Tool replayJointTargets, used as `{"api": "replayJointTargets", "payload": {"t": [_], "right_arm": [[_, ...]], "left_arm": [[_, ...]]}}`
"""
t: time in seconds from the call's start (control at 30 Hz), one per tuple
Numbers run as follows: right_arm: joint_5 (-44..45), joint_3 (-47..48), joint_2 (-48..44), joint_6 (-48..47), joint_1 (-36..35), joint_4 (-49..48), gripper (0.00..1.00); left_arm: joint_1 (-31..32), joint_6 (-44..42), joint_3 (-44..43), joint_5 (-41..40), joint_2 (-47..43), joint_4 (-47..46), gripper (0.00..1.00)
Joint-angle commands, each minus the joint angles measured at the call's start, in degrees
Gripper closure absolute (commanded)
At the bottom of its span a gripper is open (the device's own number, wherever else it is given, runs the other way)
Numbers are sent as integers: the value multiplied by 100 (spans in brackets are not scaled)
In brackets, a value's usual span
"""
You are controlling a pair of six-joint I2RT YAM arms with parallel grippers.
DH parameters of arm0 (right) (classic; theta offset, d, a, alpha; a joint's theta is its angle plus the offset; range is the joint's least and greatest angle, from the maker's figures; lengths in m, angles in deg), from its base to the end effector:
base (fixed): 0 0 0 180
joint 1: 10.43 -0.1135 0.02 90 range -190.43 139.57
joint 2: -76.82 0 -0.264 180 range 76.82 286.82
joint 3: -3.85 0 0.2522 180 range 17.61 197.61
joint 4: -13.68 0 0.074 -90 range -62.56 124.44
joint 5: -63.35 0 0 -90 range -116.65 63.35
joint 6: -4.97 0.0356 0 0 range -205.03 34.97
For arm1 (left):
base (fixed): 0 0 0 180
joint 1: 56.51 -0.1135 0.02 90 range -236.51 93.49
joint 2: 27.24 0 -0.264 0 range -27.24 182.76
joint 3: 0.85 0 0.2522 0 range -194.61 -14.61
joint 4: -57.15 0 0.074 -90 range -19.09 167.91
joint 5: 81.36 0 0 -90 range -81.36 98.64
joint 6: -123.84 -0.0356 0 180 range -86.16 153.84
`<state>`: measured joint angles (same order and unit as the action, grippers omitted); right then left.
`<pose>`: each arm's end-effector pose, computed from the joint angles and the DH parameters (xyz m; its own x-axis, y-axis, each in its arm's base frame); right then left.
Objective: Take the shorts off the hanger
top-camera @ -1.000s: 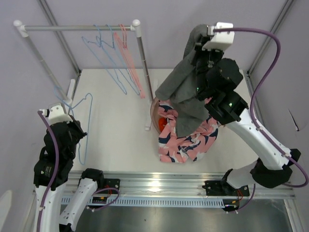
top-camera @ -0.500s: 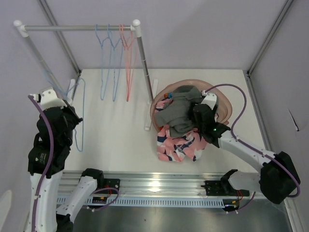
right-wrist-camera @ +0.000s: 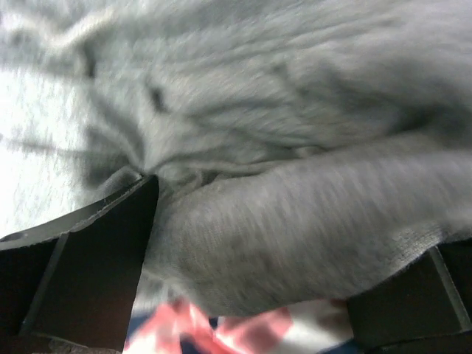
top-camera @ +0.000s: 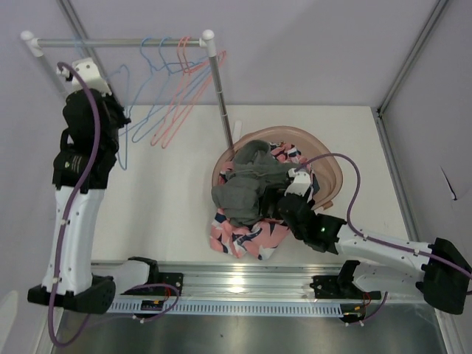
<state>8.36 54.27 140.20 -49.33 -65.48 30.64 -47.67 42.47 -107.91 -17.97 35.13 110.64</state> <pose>0.1524 0.1825 0.2415 -0.4576 0.1796 -0.8708 -0.1471 0.9506 0.2734 0.1817 -0.0121 0.5086 -0.1044 -0.1195 -0.9873 -0.3193 0.9442 -0.0805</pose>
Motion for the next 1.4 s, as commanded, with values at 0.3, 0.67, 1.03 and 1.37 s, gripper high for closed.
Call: {"api": "replayJointTargets", "payload": {"t": [0.3,0.67,1.03,1.37], "right_arm": [[261,-458,-519,658,-1403,655,1],[173,-617,-774,350,-1439,436,1],[279,-608,-1116,332,-1439,804,1],[455,-485,-1442,420,-1500,1270,0]], "left_arm": [[-278,-695,-2155,587,2181,-703,100],[-462,-300,-2528,851,2974,-237,100],[-471,-98,-1042,833,2491,-588,89],[-471,-177,-980,666,2052,-440,7]]}}
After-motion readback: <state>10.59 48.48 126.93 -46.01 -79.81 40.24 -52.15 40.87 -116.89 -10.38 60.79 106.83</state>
